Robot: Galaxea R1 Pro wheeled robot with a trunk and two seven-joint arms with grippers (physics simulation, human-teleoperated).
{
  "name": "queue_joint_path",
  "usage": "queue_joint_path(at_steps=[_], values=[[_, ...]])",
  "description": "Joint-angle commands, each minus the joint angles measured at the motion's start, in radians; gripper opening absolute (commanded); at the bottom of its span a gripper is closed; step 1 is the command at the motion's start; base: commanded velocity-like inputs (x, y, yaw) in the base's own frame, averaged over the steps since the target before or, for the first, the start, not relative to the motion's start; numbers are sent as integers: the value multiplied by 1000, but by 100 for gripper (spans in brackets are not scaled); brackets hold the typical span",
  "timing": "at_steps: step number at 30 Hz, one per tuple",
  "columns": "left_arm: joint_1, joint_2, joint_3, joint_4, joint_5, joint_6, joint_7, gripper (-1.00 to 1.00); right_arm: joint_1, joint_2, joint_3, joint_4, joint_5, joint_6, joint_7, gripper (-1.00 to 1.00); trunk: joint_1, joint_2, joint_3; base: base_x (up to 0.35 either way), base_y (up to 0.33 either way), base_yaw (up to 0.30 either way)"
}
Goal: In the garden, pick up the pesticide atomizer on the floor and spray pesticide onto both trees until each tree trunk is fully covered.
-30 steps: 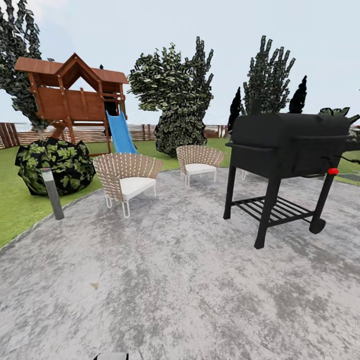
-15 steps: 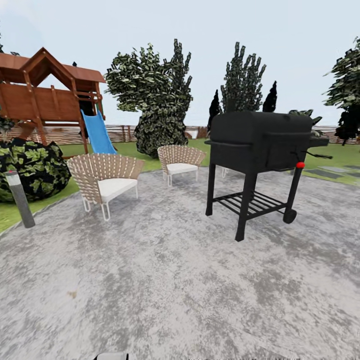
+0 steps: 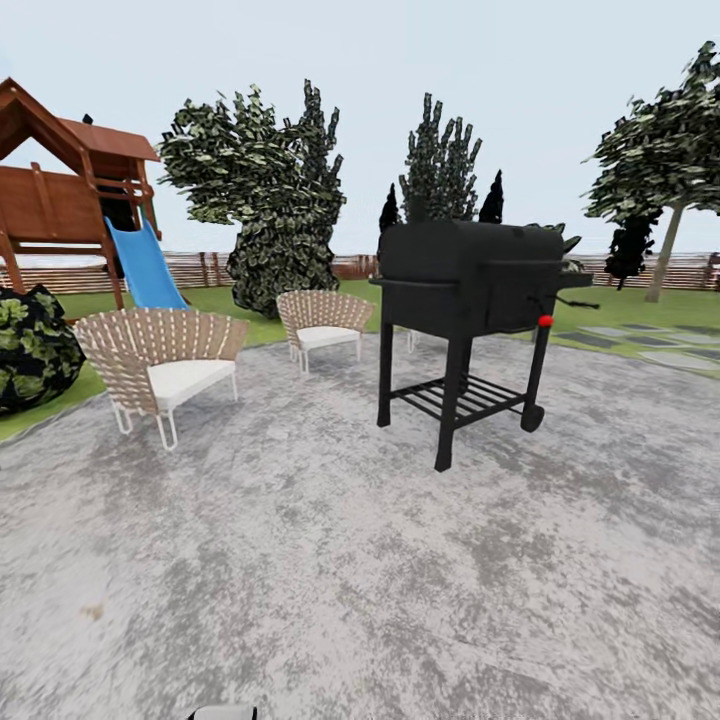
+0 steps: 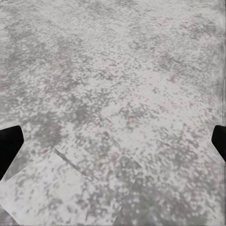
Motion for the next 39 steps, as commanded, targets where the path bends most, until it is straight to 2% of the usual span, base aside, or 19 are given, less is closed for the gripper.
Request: queue_joint_path(at_steps=[1,5,12,20,25,39], values=[[0,0,0,0,0,0,0,100,0,0,0,0,0,0,0,100,4,-7,-3,0,0,-251],[0,0,0,0,0,0,0,100,0,0,0,0,0,0,0,100,19,-35,-13,0,0,-246],[0,0,0,-1,-1,0,0,100,0,0,0,0,0,0,0,100,19,-35,-9,0,0,-230],[0,0,0,-1,-2,1,0,100,0,0,0,0,0,0,0,100,19,-35,-9,29,0,-29],[0,1,1,-1,-2,0,0,100,0,0,0,0,0,0,0,100,19,-35,-9,278,0,-103],[0,3,1,-1,-2,0,2,100,0,0,0,0,0,0,0,100,19,-35,-9,326,0,-255]])
